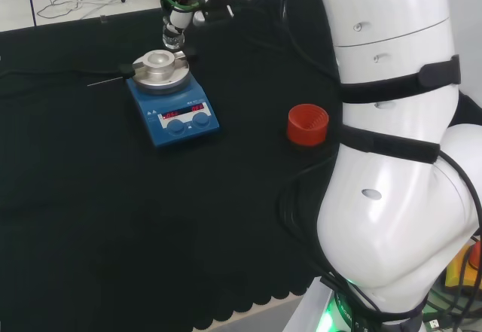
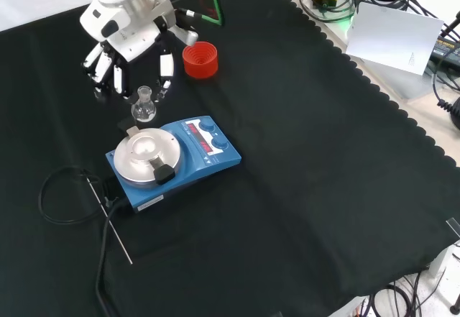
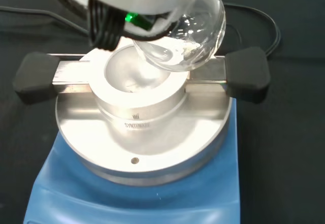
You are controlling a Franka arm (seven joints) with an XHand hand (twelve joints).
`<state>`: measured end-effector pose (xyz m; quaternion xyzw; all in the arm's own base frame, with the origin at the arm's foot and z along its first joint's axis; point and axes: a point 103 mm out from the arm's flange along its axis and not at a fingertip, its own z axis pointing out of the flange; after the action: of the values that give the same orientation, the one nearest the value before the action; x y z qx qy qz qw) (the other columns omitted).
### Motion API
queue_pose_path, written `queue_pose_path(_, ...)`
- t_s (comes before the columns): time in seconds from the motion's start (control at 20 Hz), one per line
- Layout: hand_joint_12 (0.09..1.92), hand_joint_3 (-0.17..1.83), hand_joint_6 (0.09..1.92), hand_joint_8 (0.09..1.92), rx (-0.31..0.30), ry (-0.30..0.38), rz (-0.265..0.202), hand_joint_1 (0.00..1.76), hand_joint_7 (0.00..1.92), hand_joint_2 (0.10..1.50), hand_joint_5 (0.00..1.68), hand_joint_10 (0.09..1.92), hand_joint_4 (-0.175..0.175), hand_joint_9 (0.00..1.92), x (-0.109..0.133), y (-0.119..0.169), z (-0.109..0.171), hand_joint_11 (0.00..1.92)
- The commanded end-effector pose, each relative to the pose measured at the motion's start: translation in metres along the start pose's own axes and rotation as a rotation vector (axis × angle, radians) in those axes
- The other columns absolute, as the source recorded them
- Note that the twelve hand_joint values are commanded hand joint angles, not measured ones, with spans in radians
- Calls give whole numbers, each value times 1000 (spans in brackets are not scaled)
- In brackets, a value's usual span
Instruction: Place the round-bottom flask on the heater.
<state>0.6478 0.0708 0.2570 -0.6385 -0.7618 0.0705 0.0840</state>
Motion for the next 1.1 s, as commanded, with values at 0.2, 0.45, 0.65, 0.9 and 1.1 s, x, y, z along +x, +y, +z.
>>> queue_pose_path(0.2, 1369, 817, 931, 710, 14, -9, -29, 1112, 446, 625, 1169, 626, 140, 621, 10, 18, 6, 271)
queue_pose_path(0.45, 1369, 818, 931, 711, 18, -12, -41, 1112, 449, 625, 1170, 626, 140, 622, 15, 22, 8, 273)
queue_pose_path(0.65, 1369, 819, 931, 711, 27, -13, -44, 1112, 450, 624, 1170, 626, 140, 622, 17, 23, 12, 274)
queue_pose_path(0.9, 1368, 820, 931, 712, 38, -17, -49, 1112, 450, 624, 1170, 627, 139, 623, 19, 27, 15, 275)
queue_pose_path(1.1, 1368, 820, 931, 712, 43, -20, -53, 1112, 450, 623, 1170, 627, 139, 623, 21, 29, 17, 276)
